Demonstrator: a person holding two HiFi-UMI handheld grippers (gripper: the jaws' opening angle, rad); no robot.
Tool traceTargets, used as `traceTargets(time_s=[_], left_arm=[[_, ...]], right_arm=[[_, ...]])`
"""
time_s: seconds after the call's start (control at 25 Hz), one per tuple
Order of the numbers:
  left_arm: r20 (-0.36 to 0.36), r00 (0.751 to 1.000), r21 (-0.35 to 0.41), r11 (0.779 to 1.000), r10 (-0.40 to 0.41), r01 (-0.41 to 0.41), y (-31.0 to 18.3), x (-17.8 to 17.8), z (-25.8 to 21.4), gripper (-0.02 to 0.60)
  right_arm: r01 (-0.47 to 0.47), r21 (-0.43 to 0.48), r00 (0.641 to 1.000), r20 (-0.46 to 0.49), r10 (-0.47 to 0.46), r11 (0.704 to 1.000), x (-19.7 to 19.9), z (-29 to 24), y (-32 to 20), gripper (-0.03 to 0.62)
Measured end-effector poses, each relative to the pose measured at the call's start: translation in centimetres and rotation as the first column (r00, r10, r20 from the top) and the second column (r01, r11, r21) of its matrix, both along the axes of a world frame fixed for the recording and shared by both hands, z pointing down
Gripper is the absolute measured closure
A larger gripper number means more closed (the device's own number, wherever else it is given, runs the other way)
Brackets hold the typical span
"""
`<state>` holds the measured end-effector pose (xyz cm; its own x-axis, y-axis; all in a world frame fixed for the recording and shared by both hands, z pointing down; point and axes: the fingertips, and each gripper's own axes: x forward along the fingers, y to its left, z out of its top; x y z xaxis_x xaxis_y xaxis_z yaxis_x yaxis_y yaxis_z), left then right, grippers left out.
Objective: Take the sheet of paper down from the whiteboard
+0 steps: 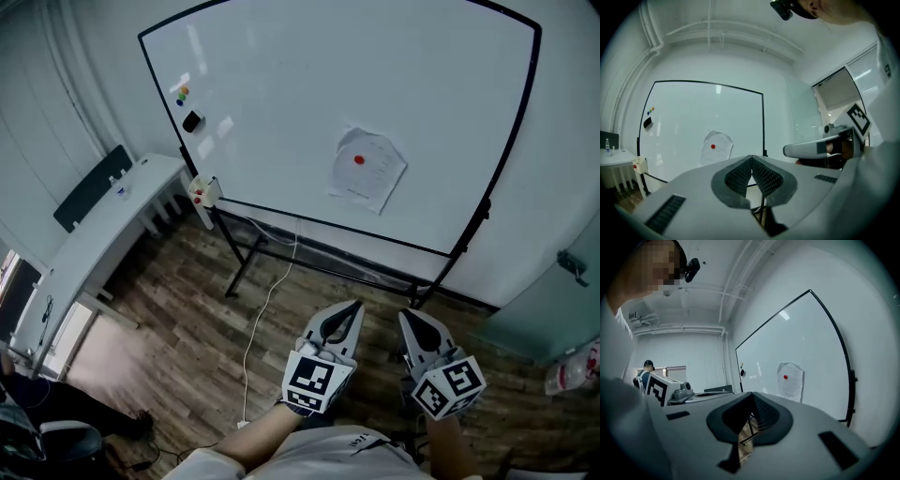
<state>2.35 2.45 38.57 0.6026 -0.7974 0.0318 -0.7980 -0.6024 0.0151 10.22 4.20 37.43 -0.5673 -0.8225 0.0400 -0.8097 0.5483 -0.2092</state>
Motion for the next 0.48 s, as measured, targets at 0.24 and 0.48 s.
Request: traceTargets(time_s=[0.24,0.48], left_arm=[[0.022,0.999,0.015,0.999,0.037,-0.038,-5.9,-2.9,0.3,0.568],[0.024,0.998,0.0,0.999,0.054,-0.054,-10.0,-4.6,1.3,0.568]], right_arm=[[-0.051,-0.01,0.999,-0.015,0.05,0.999,-2.9,0.2,-5.7,0.58],[-0.093,-0.024,0.995,-0.047,0.092,0.995,-4.2,0.9,-9.7,0.58]])
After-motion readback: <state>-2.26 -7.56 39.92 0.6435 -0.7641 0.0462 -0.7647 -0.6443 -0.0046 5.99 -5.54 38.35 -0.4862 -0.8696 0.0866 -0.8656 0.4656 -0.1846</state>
